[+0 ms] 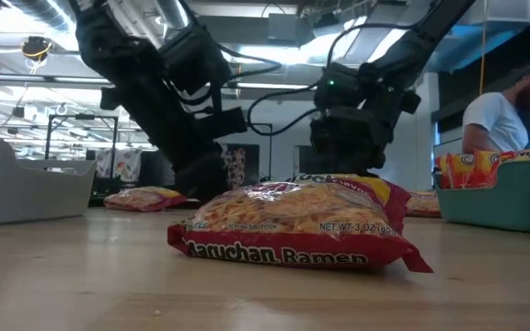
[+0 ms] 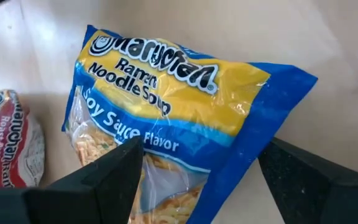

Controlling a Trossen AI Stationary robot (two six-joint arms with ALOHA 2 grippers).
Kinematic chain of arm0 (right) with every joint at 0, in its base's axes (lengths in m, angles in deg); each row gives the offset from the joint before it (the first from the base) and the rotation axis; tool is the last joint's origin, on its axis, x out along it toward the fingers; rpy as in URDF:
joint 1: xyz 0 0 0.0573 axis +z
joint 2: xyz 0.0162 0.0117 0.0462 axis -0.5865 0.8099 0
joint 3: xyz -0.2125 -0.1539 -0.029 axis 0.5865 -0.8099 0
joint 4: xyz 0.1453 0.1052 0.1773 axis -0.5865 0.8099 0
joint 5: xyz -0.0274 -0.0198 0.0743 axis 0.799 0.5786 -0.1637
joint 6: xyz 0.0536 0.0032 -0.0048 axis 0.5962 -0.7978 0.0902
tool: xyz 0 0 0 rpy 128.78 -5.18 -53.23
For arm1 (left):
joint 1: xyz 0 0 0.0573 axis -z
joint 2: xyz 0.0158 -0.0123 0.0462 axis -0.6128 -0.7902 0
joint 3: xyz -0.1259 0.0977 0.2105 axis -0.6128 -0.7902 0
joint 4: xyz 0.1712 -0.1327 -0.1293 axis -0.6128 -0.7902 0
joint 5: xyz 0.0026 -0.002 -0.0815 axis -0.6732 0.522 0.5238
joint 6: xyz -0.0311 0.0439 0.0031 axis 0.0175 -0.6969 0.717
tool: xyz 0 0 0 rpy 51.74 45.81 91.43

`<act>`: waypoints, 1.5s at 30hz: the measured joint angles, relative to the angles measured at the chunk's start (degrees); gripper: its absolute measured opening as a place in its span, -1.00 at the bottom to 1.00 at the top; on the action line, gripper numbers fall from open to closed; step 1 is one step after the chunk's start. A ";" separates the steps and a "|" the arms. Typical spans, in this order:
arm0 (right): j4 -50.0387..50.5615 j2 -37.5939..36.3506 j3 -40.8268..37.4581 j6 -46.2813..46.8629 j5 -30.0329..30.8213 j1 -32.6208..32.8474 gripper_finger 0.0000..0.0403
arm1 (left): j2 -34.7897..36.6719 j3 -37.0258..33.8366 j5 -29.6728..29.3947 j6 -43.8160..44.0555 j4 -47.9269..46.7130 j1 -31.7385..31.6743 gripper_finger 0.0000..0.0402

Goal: Sort Maruchan noodles
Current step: Put the blue noodle pack into the black bin

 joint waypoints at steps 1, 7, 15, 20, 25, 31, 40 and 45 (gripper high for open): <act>-0.52 -0.01 -0.03 0.33 0.19 0.45 0.47 | 0.44 -0.01 0.03 0.13 -1.12 0.09 -0.03; -1.13 0.00 -0.04 2.64 0.35 1.96 0.47 | 1.87 -0.08 6.12 2.62 -1.38 2.06 -0.03; -1.11 0.00 -0.04 4.23 0.15 1.97 0.47 | 1.91 -0.01 4.29 10.95 1.77 1.31 -0.03; -1.27 0.00 -0.04 4.08 1.39 2.27 0.47 | 1.91 0.00 9.35 11.38 2.37 -0.72 0.02; -1.50 -0.12 -0.04 2.52 3.42 3.45 0.47 | 1.89 2.23 14.65 13.53 2.12 -2.37 0.09; 2.00 -2.92 -0.09 1.08 4.01 3.53 0.47 | 1.89 5.16 17.45 14.03 1.04 -3.06 0.10; 9.27 -10.27 -0.09 1.27 14.22 8.86 0.47 | 1.86 5.80 15.76 13.50 1.43 -3.06 0.13; 8.26 -9.83 -0.09 1.97 25.34 17.75 0.47 | 1.43 5.78 14.90 13.48 1.05 -3.09 0.13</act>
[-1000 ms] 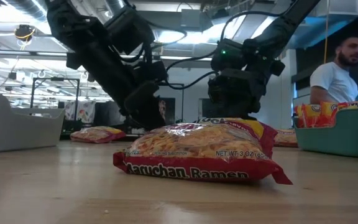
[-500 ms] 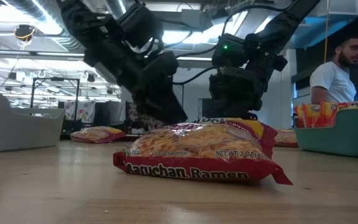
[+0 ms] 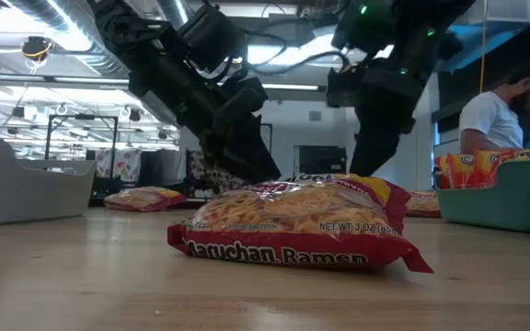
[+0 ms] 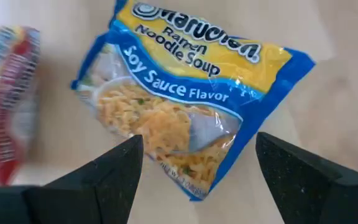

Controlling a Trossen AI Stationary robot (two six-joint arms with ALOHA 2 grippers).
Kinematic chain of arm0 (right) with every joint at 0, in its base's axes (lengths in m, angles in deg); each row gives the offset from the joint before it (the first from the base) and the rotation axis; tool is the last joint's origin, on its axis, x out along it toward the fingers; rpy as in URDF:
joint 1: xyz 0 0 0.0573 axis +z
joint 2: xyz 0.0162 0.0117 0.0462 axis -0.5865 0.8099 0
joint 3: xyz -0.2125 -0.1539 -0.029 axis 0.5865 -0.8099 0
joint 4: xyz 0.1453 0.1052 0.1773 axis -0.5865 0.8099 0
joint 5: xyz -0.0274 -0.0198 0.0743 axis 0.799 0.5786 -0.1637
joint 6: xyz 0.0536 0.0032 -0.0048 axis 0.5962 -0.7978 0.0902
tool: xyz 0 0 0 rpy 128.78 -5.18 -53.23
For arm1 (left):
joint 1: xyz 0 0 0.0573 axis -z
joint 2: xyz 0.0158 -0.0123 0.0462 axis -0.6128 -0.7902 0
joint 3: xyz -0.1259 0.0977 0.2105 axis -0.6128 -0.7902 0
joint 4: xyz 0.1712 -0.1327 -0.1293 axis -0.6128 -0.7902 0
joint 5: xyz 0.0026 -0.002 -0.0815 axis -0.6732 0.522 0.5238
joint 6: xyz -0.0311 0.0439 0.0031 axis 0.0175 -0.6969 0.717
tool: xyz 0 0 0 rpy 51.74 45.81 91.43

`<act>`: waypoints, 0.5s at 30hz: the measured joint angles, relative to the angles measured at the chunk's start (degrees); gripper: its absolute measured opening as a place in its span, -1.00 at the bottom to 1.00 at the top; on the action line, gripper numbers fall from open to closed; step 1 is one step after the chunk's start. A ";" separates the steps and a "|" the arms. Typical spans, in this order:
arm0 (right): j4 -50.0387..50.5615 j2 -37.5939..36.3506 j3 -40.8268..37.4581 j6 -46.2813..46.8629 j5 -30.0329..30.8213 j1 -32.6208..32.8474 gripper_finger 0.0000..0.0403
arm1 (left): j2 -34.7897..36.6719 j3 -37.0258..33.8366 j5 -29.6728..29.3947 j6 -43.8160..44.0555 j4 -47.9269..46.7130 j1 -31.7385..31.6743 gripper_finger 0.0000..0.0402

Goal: Sort Maruchan noodles
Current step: Put the blue noodle pack into the black bin

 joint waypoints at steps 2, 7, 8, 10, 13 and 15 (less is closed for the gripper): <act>0.12 0.25 -0.10 1.74 8.10 3.29 0.47 | 0.00 0.00 -0.03 -0.27 0.61 0.00 0.13; -7.20 0.19 -3.67 4.93 17.58 8.16 0.47 | 0.00 0.00 -0.20 -0.38 0.86 0.00 0.13; -8.72 0.19 -4.62 5.82 17.73 8.66 0.47 | 0.00 0.00 -0.20 -0.38 0.83 0.00 0.13; -11.44 0.19 -6.96 7.50 18.03 9.18 0.47 | 0.00 0.00 -0.48 -0.38 0.85 0.01 0.13; -14.72 0.19 -11.02 8.96 20.08 10.31 0.47 | 0.00 0.00 -1.98 -0.36 0.85 0.00 0.13; -16.74 0.19 -12.44 9.15 22.43 11.32 0.47 | 0.00 0.00 -2.79 -0.29 0.88 0.00 0.13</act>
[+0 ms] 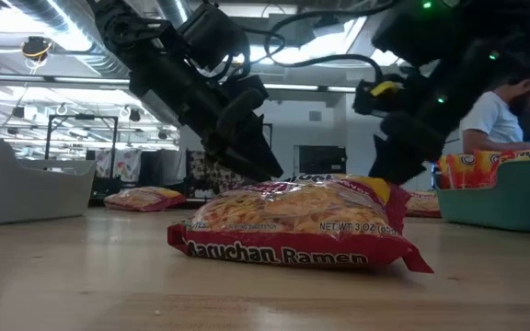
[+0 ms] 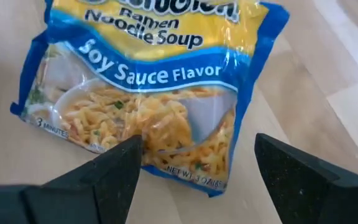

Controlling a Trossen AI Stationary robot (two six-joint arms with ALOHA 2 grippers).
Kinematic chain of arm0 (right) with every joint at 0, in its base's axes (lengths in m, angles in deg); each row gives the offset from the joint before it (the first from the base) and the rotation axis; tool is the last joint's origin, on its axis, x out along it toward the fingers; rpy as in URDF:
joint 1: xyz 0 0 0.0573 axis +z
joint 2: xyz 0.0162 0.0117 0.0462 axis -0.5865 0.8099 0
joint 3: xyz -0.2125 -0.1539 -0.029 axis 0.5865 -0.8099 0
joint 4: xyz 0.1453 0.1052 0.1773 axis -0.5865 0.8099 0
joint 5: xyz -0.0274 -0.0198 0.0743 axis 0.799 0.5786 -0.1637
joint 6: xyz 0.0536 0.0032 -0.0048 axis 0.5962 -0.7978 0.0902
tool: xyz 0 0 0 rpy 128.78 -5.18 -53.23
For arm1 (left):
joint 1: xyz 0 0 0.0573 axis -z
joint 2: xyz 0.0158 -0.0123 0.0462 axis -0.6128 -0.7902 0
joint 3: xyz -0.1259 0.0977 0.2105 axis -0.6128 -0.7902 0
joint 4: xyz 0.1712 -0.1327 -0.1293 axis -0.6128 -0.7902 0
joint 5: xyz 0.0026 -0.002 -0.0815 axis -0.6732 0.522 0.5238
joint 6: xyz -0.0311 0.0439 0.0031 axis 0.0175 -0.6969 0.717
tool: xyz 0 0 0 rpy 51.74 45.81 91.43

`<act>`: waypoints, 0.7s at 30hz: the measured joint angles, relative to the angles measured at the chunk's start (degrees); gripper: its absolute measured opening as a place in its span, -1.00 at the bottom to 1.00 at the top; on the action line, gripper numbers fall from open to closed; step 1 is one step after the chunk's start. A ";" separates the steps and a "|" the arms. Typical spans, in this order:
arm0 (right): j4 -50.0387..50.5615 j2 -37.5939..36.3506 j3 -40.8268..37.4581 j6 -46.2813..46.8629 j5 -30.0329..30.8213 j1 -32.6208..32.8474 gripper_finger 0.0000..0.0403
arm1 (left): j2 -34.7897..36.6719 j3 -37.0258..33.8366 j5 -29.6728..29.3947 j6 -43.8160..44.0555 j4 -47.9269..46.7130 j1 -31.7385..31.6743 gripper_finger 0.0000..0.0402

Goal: Sort Maruchan noodles
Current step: Put the blue noodle pack into the black bin

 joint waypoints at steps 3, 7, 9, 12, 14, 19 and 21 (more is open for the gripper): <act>-0.68 0.00 -1.46 0.01 1.87 0.73 0.47 | 0.00 0.00 0.08 1.53 0.30 -0.03 0.13; -2.84 0.00 -1.62 -0.20 2.72 0.62 0.47 | 0.00 0.00 3.39 3.70 0.37 -1.24 0.13; -2.88 0.00 -1.62 -0.46 2.72 0.62 0.47 | 0.00 0.00 7.07 5.57 0.49 -2.15 0.13; -2.89 0.00 -1.62 -0.59 3.07 0.62 0.47 | -0.89 -0.01 12.52 7.70 1.88 -3.34 0.13; -3.00 0.00 -1.62 -0.59 3.14 0.60 0.47 | -0.92 -0.11 15.45 8.12 1.87 -4.05 0.13; -3.14 0.00 -1.62 -0.43 3.23 0.55 0.47 | -2.46 -0.13 19.53 10.99 2.78 -5.56 0.13; -3.21 0.00 -1.62 -0.59 3.25 0.55 0.47 | -4.20 0.18 19.47 12.52 3.98 -5.82 0.13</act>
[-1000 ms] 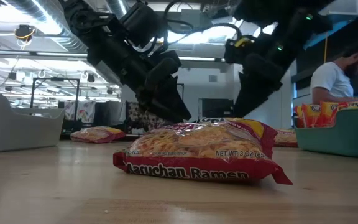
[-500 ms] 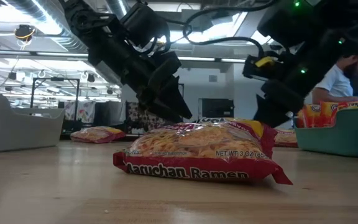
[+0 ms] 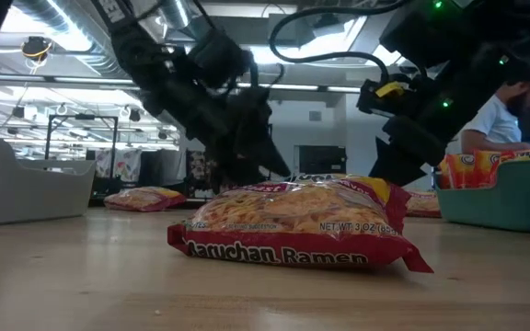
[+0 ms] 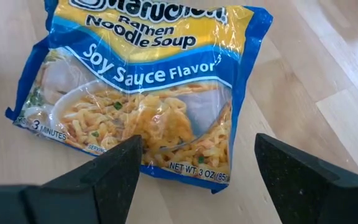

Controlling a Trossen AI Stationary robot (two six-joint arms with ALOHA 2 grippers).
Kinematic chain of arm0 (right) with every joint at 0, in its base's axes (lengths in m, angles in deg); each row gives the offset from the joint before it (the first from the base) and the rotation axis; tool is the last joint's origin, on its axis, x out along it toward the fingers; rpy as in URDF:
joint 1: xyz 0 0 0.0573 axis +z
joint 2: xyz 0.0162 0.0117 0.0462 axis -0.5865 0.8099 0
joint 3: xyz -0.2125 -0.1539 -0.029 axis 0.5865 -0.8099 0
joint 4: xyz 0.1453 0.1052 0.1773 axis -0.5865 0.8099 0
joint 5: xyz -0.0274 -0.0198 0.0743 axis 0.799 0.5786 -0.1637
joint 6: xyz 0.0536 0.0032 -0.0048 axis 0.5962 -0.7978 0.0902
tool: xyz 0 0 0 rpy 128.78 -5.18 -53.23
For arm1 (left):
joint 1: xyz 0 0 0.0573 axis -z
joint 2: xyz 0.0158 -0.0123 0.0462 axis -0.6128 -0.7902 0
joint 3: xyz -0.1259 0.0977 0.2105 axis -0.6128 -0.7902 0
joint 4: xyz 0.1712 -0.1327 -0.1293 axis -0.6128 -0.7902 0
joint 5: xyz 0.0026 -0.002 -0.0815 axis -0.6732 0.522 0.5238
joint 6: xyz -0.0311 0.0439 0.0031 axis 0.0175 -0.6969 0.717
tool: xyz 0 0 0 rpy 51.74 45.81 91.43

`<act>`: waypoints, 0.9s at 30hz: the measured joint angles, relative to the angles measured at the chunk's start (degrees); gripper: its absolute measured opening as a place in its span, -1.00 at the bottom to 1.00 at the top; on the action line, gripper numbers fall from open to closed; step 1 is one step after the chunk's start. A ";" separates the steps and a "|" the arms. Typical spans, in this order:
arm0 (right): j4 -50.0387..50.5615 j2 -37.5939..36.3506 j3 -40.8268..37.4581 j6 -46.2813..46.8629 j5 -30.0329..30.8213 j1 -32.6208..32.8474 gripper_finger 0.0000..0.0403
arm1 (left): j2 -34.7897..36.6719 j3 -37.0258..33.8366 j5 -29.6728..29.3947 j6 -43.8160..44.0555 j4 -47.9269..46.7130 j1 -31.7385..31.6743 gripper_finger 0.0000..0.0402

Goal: Sort Maruchan noodles
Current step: Put the blue noodle pack into the black bin

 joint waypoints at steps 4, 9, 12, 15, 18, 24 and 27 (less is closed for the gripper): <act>-0.14 0.00 0.00 -0.04 0.29 0.00 0.47 | -2.98 -0.27 1.48 3.16 3.33 -0.25 0.13; -1.01 0.00 0.00 -0.28 0.41 0.00 0.47 | -5.47 -0.14 6.92 5.60 8.59 -0.22 0.13; -1.46 0.00 0.00 -0.66 0.43 0.00 0.47 | -7.32 -0.18 8.66 7.26 11.34 -0.23 0.13; -1.78 0.00 0.00 -1.30 0.20 0.04 0.47 | -9.05 -0.10 10.35 7.84 15.24 -0.26 0.13; -2.08 0.00 0.00 -1.64 -0.12 0.09 0.47 | -9.68 -0.09 11.07 8.02 17.39 -0.26 0.13; -2.24 0.00 0.00 -1.64 -0.03 0.07 0.47 | -9.50 -0.20 10.48 5.73 17.47 -0.21 -0.04; -2.25 0.00 0.00 -1.64 -0.08 0.09 0.47 | -9.52 -0.28 10.26 5.36 18.16 -0.23 -0.21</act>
